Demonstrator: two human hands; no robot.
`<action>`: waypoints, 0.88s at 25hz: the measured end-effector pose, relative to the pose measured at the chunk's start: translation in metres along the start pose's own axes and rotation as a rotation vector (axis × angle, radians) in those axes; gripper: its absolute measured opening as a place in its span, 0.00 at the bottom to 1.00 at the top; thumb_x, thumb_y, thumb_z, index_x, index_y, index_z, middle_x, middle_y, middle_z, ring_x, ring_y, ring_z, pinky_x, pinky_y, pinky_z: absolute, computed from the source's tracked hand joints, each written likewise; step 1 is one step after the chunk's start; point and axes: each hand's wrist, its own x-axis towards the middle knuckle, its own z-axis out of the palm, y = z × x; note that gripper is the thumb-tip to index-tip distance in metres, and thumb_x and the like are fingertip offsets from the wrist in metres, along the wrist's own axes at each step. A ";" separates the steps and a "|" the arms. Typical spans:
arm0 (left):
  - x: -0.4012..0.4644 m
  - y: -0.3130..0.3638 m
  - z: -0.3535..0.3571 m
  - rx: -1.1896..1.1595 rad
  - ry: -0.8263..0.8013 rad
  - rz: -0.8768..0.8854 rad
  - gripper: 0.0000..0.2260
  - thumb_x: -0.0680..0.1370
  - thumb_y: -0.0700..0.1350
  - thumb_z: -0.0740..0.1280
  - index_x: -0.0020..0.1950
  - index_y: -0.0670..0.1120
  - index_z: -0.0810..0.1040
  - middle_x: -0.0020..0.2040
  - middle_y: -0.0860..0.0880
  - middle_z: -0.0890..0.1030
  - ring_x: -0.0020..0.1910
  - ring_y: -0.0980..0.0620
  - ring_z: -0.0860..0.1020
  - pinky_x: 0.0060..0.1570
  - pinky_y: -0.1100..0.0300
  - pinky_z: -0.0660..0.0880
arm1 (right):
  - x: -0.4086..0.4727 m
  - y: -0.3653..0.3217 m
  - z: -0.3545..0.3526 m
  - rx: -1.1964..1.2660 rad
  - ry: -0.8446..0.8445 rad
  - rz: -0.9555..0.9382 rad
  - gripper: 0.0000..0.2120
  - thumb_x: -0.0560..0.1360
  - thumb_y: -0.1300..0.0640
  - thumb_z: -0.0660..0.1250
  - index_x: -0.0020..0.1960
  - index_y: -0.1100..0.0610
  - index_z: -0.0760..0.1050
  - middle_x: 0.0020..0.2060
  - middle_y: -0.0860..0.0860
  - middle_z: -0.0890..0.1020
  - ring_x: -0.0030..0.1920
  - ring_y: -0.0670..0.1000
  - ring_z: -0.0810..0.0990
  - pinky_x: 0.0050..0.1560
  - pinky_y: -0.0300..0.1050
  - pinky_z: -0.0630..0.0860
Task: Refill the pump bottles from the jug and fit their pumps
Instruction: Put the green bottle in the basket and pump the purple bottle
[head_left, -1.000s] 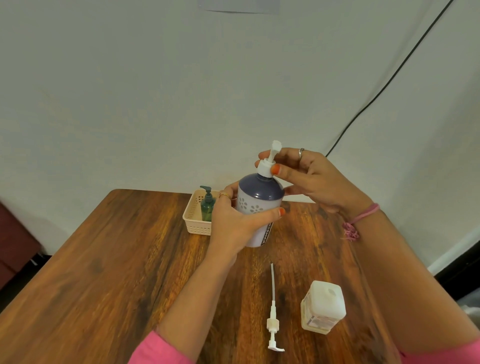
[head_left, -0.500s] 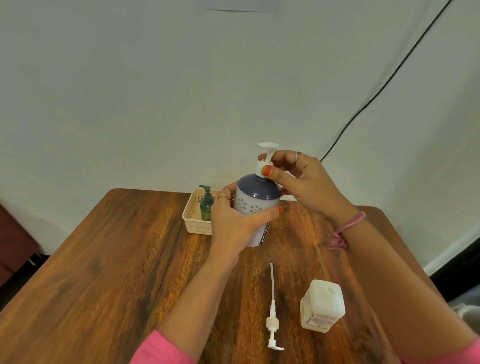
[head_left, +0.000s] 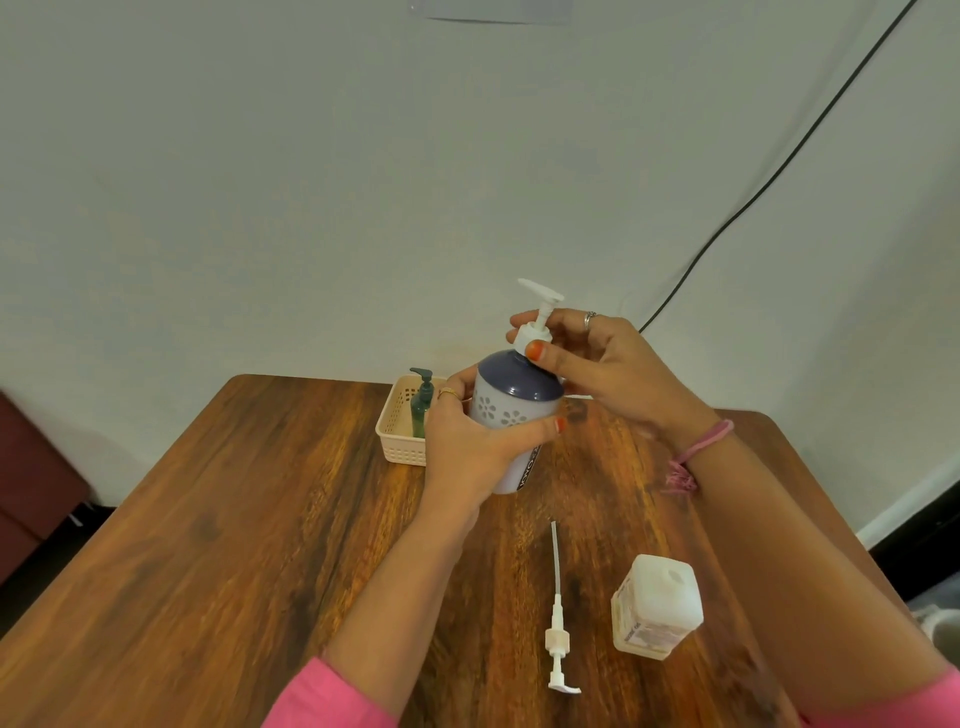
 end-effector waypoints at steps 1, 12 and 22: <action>0.001 -0.001 -0.001 -0.001 0.008 0.004 0.34 0.58 0.45 0.83 0.60 0.51 0.73 0.53 0.51 0.79 0.50 0.54 0.80 0.43 0.61 0.81 | 0.000 0.001 0.005 -0.029 0.067 -0.019 0.13 0.75 0.60 0.68 0.60 0.56 0.78 0.53 0.52 0.84 0.55 0.49 0.82 0.57 0.48 0.79; 0.002 -0.008 -0.009 0.063 0.070 0.014 0.35 0.57 0.48 0.83 0.59 0.56 0.70 0.56 0.52 0.77 0.56 0.52 0.77 0.51 0.54 0.80 | 0.005 -0.007 0.016 0.107 -0.009 0.154 0.17 0.75 0.54 0.67 0.64 0.52 0.75 0.56 0.49 0.82 0.55 0.45 0.82 0.53 0.41 0.79; 0.010 -0.010 -0.015 0.092 0.104 0.014 0.35 0.52 0.55 0.82 0.54 0.61 0.68 0.56 0.52 0.76 0.57 0.51 0.76 0.53 0.49 0.79 | 0.015 -0.004 0.037 -0.004 0.169 0.199 0.23 0.66 0.45 0.75 0.57 0.53 0.76 0.50 0.47 0.84 0.47 0.44 0.84 0.43 0.37 0.79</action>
